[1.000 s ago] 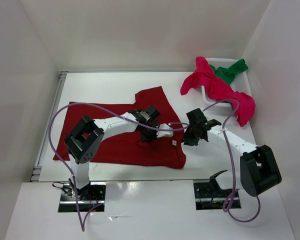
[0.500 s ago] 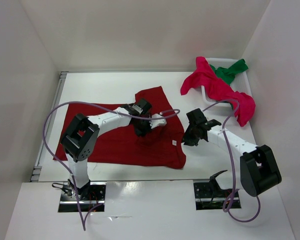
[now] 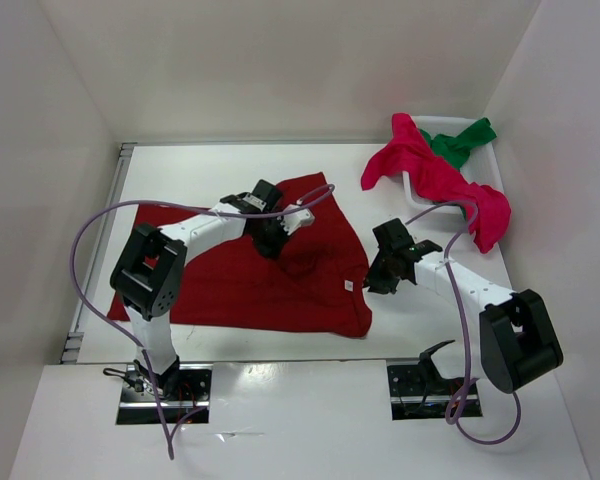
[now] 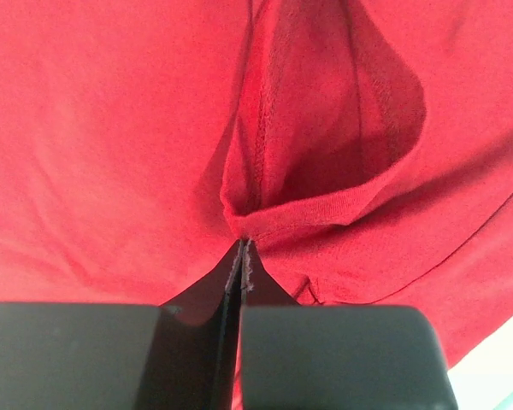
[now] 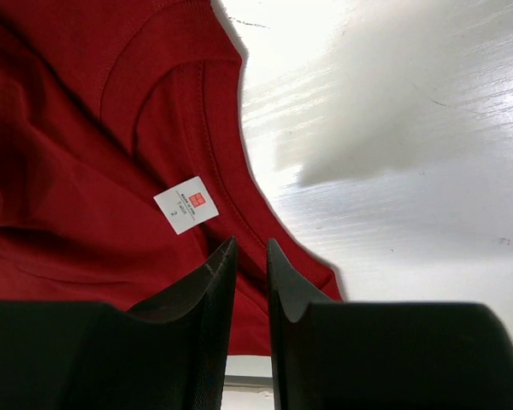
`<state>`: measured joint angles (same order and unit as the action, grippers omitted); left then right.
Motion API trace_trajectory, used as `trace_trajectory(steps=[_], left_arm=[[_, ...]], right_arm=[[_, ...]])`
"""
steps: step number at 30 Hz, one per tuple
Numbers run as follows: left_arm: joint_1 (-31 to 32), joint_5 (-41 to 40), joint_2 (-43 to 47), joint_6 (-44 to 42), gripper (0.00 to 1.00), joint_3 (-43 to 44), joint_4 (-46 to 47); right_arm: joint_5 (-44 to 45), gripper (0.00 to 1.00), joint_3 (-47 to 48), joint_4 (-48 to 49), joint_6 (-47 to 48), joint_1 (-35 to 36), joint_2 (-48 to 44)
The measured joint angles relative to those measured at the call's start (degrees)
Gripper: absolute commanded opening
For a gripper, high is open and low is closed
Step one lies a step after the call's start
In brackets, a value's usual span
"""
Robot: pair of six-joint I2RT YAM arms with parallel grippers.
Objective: Fold and stack the t-shirts
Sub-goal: Fold the flattened tshirt in 1/3 of the way
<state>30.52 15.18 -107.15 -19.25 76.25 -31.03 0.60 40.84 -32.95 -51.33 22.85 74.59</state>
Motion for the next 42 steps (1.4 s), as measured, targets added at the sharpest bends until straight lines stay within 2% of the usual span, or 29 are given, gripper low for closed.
trace_trajectory(steps=[11,13,14,16,17,19,23,27,31,34,37,38,40,42], left_arm=[[-2.7,-0.3,0.0,7.9,0.0,-5.2,0.4],[-2.9,-0.4,0.0,9.2,0.05,-5.5,0.1],[-3.2,-0.2,0.0,9.7,0.08,-5.6,0.1],[-3.7,0.8,0.1,10.6,0.32,-5.5,0.1],[-4.0,1.8,0.4,11.0,0.5,-5.5,0.1],[-4.6,3.4,1.0,11.5,0.57,-4.9,-0.3],[-5.2,6.5,2.4,11.8,0.61,-2.3,-0.2],[-5.2,10.3,2.4,11.7,0.61,-1.5,0.2],[-5.2,13.2,1.4,11.7,0.61,-1.4,0.2],[-5.2,14.1,-0.8,11.7,0.54,-1.0,0.3],[-5.2,15.0,-3.5,11.6,0.41,-0.9,0.2],[-5.2,15.3,-4.2,11.6,0.31,-0.9,0.2],[-5.2,15.5,-4.7,11.7,0.19,-0.9,0.2],[-5.2,15.7,-4.7,11.8,0.12,-0.9,0.3]], right_arm=[[0.3,0.27,0.2,0.8,2.3,1.9,0.0],[0.4,0.3,1.0,1.3,3.9,4.2,0.0],[0.4,0.31,1.8,1.5,4.8,4.9,0.3],[0.2,0.37,4.7,3.2,7.6,6.0,2.0],[0.3,0.4,6.3,3.6,8.6,6.0,3.2],[0.3,0.47,10.6,5.5,11.3,6.1,7.5],[-0.6,0.48,16.9,9.9,15.9,6.1,16.3],[-1.5,0.48,20.1,11.9,18.3,6.1,23.1],[-1.9,0.48,20.3,12.3,19.4,6.1,25.1],[-2.5,0.47,21.1,12.5,19.7,6.1,26.3],[-3.0,0.38,22.5,13.2,20.0,6.1,28.1],[-3.0,0.35,22.6,13.4,20.0,6.1,28.4],[-3.0,0.23,22.8,13.5,20.2,6.1,28.9],[-2.8,0.14,23.0,13.6,20.5,6.1,29.3]])
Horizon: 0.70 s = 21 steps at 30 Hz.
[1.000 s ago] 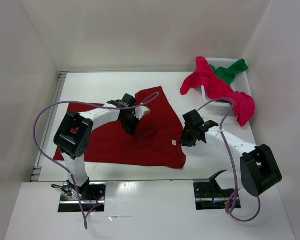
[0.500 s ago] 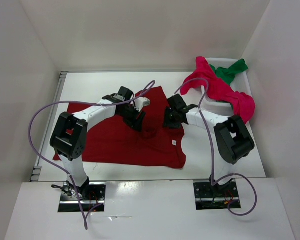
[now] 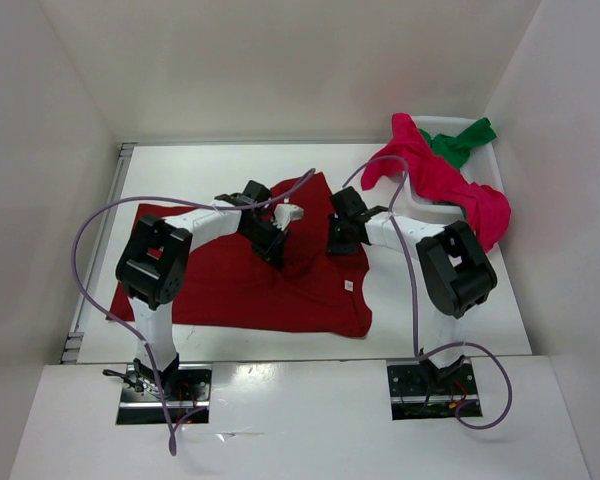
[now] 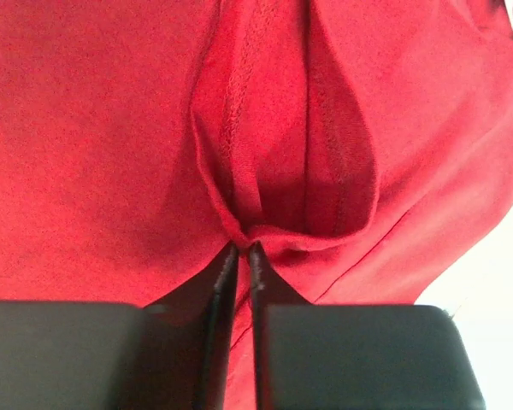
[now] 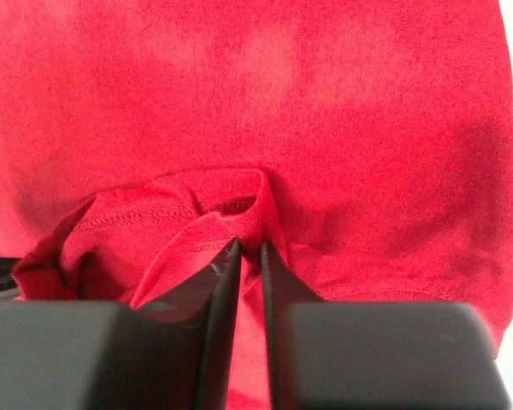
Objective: Fold and stack the t-shirts
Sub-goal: Fold the flattened tshirt in 1/3 of the way
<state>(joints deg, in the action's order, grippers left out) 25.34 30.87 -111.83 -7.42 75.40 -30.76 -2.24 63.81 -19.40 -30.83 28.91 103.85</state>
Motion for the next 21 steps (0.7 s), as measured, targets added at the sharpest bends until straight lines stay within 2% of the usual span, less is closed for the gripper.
trace_trajectory(steps=[1,2,5,18,20,21], left_arm=[[0.0,0.1,0.0,0.1,0.07,0.1,0.2],[0.0,0.1,0.0,0.2,0.06,0.1,0.4],[0.0,-0.3,0.1,0.5,0.0,0.1,1.0],[-2.3,-5.8,3.6,5.0,0.0,-2.3,3.5],[-2.3,-6.1,3.4,5.2,0.07,-2.4,3.3],[-2.3,-6.2,3.3,5.5,0.12,-2.4,3.3]], right_arm=[[0.1,0.05,0.1,0.0,0.0,0.0,0.1],[0.2,0.0,0.3,0.1,0.1,0.0,0.2],[1.4,0.0,0.5,0.2,-0.1,0.0,0.5],[4.8,0.0,0.5,0.1,-1.2,-1.2,0.3],[4.9,0.0,0.5,0.1,-1.2,-1.2,0.3],[5.0,0.07,0.5,0.1,-1.2,-1.2,0.3]])
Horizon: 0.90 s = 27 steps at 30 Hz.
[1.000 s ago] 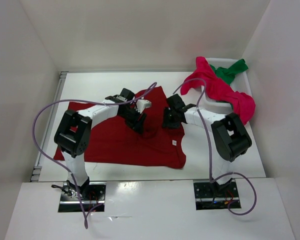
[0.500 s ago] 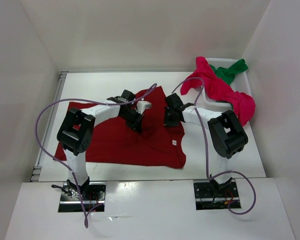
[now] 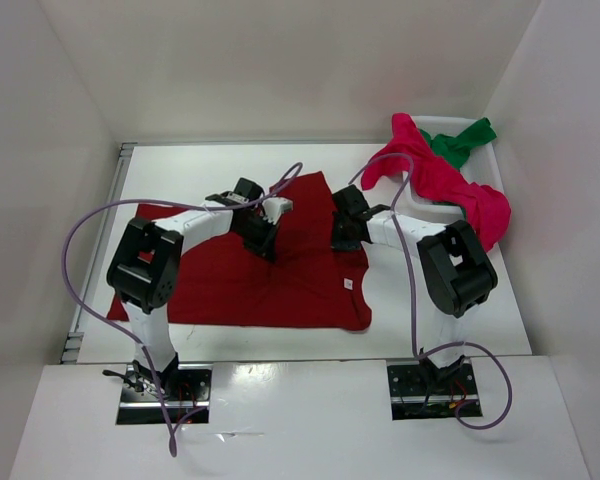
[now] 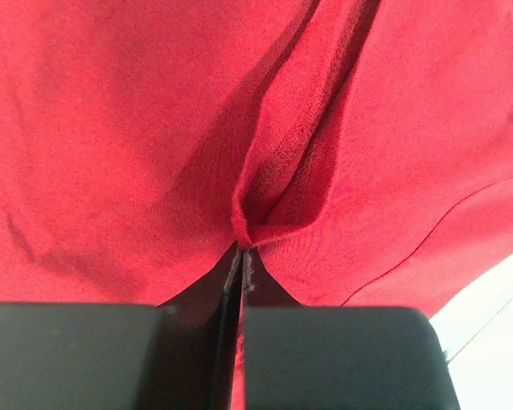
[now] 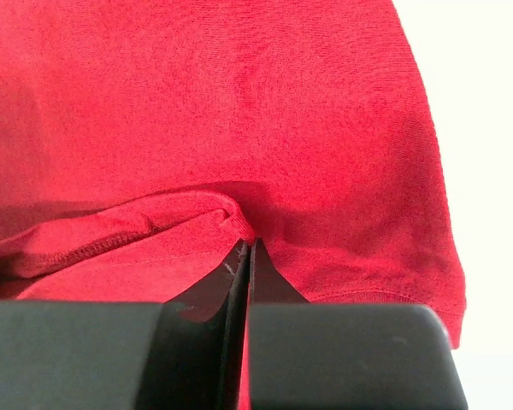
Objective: Fold and stack the t-shirts
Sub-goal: Fold the flattened tshirt in 1/3 of the way
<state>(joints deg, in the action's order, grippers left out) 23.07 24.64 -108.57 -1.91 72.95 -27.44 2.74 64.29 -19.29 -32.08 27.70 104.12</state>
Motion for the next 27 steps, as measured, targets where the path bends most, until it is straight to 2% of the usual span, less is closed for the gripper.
trace_trajectory(steps=[2,3,4,6,8,11,17,19,22,23,27], left_arm=[[0.1,-0.2,-0.5,0.5,0.25,0.0,0.0],[0.1,-0.2,-0.9,0.8,0.46,0.0,-0.2],[0.1,-0.3,-1.2,0.5,0.57,0.0,-0.3],[0.1,-0.9,-1.9,1.2,0.71,0.0,-0.8],[0.0,-1.4,-1.7,1.7,0.85,0.6,-1.3],[0.0,-4.8,-0.9,2.2,0.99,1.2,-1.9],[-3.1,-16.9,6.8,0.4,0.99,1.9,-7.5],[-5.5,-20.3,11.0,-0.8,0.99,1.0,-8.0],[-13.7,-26.7,18.9,-2.4,0.99,-4.4,-7.6],[-17.4,-28.9,20.9,-2.9,0.99,-6.8,-7.6],[-30.1,-35.1,22.7,-5.4,0.99,-13.6,-9.5]], right_arm=[[0.1,0.27,0.0,0.0,-0.2,0.0,0.0],[0.2,0.42,0.0,0.0,-0.3,0.0,0.0],[0.3,0.47,0.0,0.0,-0.3,0.0,0.0],[0.7,0.55,0.0,-0.2,-0.2,0.0,-0.3],[1.8,0.55,-0.1,-1.0,-0.7,0.0,-1.9],[4.6,0.55,-1.2,-4.1,-3.4,0.0,-8.9],[6.4,0.52,-9.7,-12.2,-15.1,3.0,-29.4],[5.1,0.51,-13.4,-14.6,-18.9,5.1,-32.1],[2.4,0.46,-19.9,-18.9,-24.8,7.9,-33.0],[1.5,0.4,-21.9,-20.2,-26.5,8.3,-33.0],[-1.9,0.28,-26.1,-23.2,-30.2,8.6,-33.8]])
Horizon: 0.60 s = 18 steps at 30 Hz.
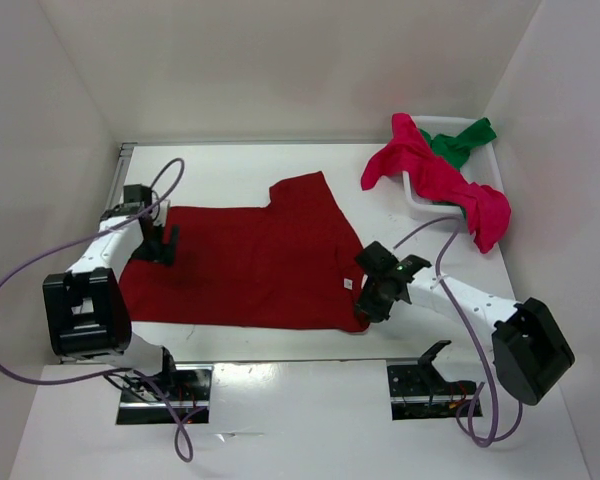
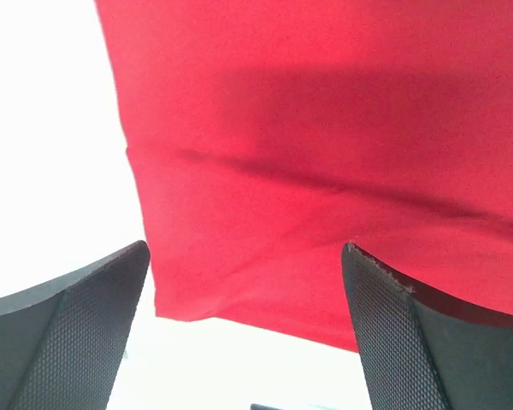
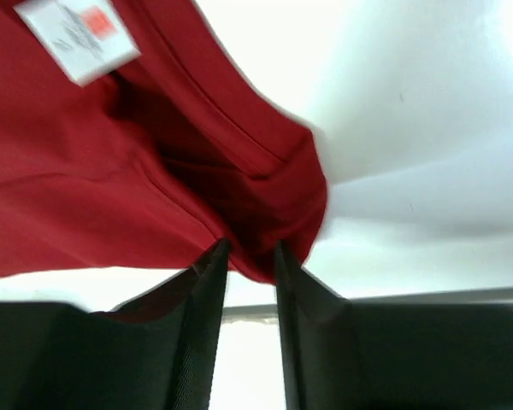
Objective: Fold and stack the t-shirts
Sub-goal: Fold the flattened tshirt in 1/3 of the way
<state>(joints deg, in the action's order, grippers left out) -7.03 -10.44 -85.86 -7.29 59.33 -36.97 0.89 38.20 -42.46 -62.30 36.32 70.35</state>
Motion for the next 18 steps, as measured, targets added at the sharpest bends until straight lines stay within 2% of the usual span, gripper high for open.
trace_trajectory(steps=[2,3,4,7,8,9,12,13,15,16,18], left_arm=[[-3.9,-3.3,0.0,-1.7,0.99,-2.3,-0.5],[-5.2,-5.1,0.0,-2.9,0.99,-3.3,-0.4],[-6.2,-6.5,0.0,-3.9,0.99,-4.5,0.3],[-9.2,-9.2,-0.2,-6.6,0.99,-7.7,1.5],[-10.5,-9.6,-0.4,-7.5,0.99,-8.4,1.6],[-11.5,-9.9,-0.8,-7.8,0.99,-8.6,1.7],[-14.2,-10.1,-2.6,-8.2,0.99,-8.5,1.4],[-14.6,-10.0,-2.9,-8.3,0.99,-8.1,0.7],[-14.9,-9.2,-2.7,-8.8,0.99,-6.0,-1.9],[-14.9,-7.7,-2.8,-8.9,0.99,-2.7,-3.8],[-14.9,-4.9,-3.4,-8.8,0.99,5.1,-5.1]], right_arm=[[-1.4,0.26,-1.1,-0.2,-1.1,0.3,0.0],[-1.9,0.2,-1.7,0.0,-1.4,0.6,0.0],[-2.3,0.18,-2.5,0.0,-1.5,1.0,0.3],[-3.3,0.16,-4.0,0.0,-2.7,2.2,3.5],[-3.8,0.2,-4.0,0.0,-3.0,2.4,4.4],[-4.2,0.3,-3.6,0.0,-3.3,2.7,5.0],[-3.2,0.42,-2.4,-2.2,-3.8,3.8,4.9],[-2.3,0.49,-0.5,-5.3,-3.6,4.1,4.9],[0.7,0.53,6.7,-11.2,-2.2,4.3,4.9],[2.6,0.6,12.8,-13.5,-0.5,4.2,5.4],[4.4,0.6,26.0,-14.2,3.6,2.5,8.2]])
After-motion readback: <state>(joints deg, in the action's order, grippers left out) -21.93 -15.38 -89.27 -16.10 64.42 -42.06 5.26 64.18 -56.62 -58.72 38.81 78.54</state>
